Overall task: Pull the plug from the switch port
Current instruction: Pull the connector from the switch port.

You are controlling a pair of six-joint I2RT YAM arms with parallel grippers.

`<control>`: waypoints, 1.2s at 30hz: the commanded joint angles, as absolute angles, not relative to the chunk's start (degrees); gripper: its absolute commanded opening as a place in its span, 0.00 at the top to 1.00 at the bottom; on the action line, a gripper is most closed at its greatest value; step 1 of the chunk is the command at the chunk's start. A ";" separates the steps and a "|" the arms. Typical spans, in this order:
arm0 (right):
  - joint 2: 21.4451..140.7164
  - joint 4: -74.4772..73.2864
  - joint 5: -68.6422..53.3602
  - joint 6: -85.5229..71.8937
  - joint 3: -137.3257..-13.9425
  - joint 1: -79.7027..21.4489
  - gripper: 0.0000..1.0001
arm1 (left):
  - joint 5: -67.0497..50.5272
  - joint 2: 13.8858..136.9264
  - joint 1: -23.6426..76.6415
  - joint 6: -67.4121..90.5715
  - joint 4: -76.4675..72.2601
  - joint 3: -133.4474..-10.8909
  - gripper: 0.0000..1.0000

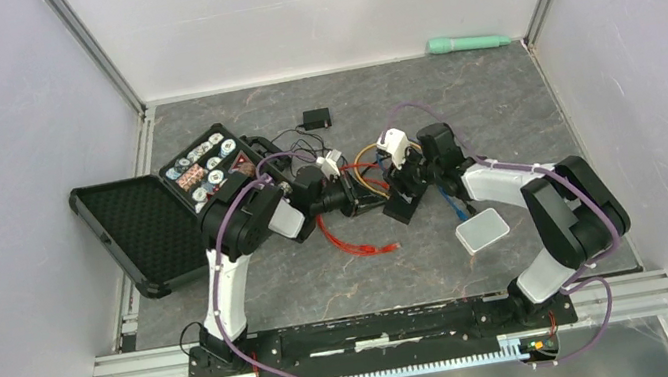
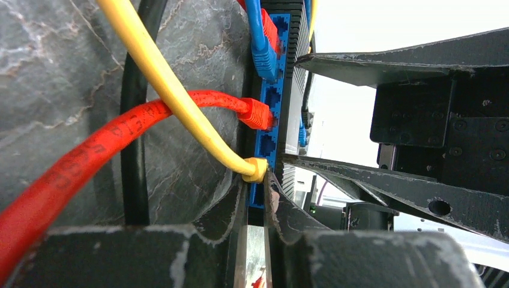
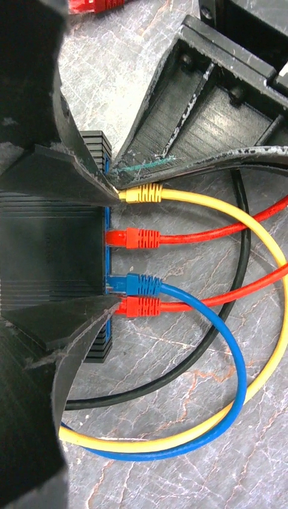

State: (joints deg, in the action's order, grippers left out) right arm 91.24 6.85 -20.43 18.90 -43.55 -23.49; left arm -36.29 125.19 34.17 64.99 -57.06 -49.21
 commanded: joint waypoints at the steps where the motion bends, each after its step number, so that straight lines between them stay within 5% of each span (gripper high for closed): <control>1: 90.62 5.78 -19.12 18.79 -41.35 -23.72 0.39 | -33.68 124.55 31.91 59.34 -54.05 -49.13 0.98; 13: 89.90 7.82 -20.22 17.67 -38.76 -24.76 0.44 | -27.79 120.38 32.01 60.31 -41.86 -49.63 0.98; 19: 89.79 7.69 -20.46 18.67 -39.40 -24.74 0.43 | -28.89 119.45 32.74 64.31 -48.01 -48.14 0.98; 27: 84.32 3.88 -28.19 24.39 -42.98 -23.19 0.21 | -33.41 122.52 32.65 65.98 -59.01 -48.01 0.98; 36: 83.35 2.51 -34.68 27.63 -40.39 -23.19 0.19 | -35.56 124.15 32.61 72.33 -71.51 -47.81 0.98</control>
State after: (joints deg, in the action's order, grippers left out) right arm 83.72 3.33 -30.41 25.41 -40.49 -23.24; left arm -33.54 123.52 32.80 68.23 -60.77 -47.55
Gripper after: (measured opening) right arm 0.818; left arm 0.163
